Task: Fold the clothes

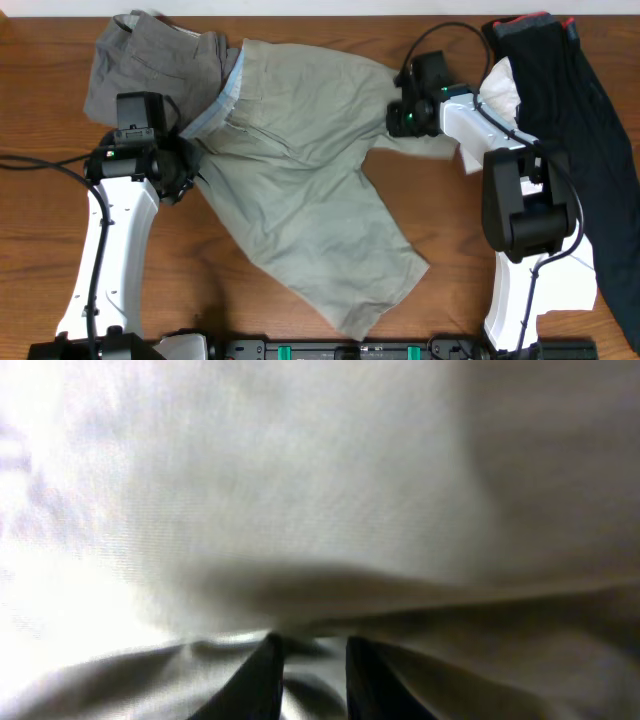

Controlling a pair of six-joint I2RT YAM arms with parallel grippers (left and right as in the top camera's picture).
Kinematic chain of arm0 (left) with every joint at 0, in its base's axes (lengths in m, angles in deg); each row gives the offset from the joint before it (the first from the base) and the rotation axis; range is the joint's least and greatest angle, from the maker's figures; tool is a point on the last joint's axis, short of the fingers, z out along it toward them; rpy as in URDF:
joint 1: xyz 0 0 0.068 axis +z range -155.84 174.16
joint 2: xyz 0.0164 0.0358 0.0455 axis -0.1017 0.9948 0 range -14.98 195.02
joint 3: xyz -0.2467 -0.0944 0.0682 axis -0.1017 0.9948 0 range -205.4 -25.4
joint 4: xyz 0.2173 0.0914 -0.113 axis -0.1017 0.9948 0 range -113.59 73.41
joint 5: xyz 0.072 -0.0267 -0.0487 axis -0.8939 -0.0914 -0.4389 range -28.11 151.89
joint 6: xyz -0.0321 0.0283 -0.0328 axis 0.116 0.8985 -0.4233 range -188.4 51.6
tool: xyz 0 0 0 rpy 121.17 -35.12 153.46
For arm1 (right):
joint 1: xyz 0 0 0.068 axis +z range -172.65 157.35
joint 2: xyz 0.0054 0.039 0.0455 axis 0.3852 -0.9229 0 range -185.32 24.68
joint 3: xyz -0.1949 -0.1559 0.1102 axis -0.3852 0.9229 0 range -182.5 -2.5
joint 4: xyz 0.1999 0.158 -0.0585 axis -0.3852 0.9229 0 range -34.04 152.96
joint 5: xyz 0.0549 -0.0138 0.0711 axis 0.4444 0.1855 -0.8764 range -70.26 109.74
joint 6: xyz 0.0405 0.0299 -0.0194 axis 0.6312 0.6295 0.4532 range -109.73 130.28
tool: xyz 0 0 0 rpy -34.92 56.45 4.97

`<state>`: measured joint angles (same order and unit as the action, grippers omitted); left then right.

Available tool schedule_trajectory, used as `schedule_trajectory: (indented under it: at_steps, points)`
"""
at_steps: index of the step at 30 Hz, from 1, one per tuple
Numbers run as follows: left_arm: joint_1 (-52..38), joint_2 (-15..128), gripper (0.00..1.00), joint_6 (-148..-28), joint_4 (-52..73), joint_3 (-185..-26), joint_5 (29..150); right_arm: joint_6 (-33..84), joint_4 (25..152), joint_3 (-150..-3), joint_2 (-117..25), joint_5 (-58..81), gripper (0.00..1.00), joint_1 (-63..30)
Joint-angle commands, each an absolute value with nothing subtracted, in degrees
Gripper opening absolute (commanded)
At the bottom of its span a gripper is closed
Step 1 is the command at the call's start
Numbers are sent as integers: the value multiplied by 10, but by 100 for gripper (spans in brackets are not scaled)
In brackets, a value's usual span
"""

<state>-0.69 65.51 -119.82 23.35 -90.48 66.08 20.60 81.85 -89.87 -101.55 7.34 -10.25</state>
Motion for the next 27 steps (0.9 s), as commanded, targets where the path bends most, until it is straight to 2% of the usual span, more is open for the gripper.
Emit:
schedule_trajectory:
  at_steps: [1,7,12,16,20,24,27]
  points:
    - [-12,649,6,-1277,230,-910,664,211,771,-879,-1078,102,24,-113]
    - [-38,653,6,-1318,177,-910,664,240,660,-892,-1095,90,25,-113]
    - [-70,668,6,-1318,136,-910,661,229,684,-946,-1095,90,26,-123]
    - [-91,681,6,-1317,131,-910,640,202,764,-1019,-1095,88,25,-137]
    - [-96,686,6,-1317,131,-910,623,174,926,-1110,-1095,88,23,-144]
    - [-95,686,6,-1317,129,-910,622,168,1060,-1153,-1095,88,31,-144]
    - [-95,686,6,-1317,127,-910,613,164,1087,-1149,-1095,95,33,-144]
